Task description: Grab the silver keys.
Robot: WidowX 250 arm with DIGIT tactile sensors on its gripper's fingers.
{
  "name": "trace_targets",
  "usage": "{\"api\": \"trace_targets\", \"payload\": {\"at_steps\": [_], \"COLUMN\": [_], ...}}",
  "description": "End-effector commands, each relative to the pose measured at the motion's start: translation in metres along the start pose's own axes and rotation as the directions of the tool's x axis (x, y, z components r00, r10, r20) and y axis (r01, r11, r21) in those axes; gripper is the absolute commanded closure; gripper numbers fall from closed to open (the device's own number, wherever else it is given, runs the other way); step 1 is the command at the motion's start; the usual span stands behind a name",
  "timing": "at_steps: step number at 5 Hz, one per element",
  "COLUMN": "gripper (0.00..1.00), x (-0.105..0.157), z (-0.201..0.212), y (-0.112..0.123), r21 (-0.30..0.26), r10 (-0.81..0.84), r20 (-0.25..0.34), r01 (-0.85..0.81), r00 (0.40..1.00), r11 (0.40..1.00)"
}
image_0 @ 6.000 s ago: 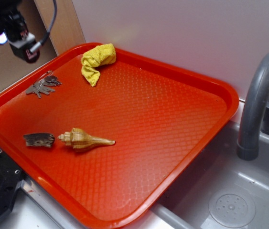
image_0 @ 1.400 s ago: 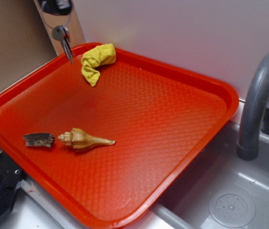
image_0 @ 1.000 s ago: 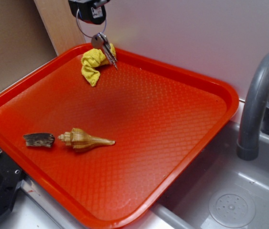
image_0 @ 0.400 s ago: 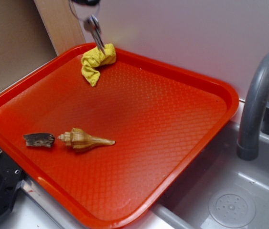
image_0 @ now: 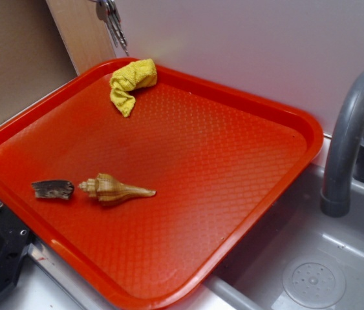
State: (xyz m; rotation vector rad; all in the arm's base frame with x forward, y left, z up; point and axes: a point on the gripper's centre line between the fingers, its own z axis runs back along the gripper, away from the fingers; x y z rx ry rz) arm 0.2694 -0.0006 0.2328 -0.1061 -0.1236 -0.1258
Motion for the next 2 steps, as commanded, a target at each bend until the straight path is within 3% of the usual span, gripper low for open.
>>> {"api": "trace_targets", "payload": {"at_steps": [1,2], "gripper": [1.0,1.0], "x": [0.0038,0.0088], "z": [0.0095,0.0022], "y": [0.0184,0.0215], "r21": [0.027,0.029], "r10": [0.004,0.005], "r20": [0.063,0.06], "r01": [-0.005,-0.006], "r00": [0.998,0.998], "r11": [1.0,1.0]}}
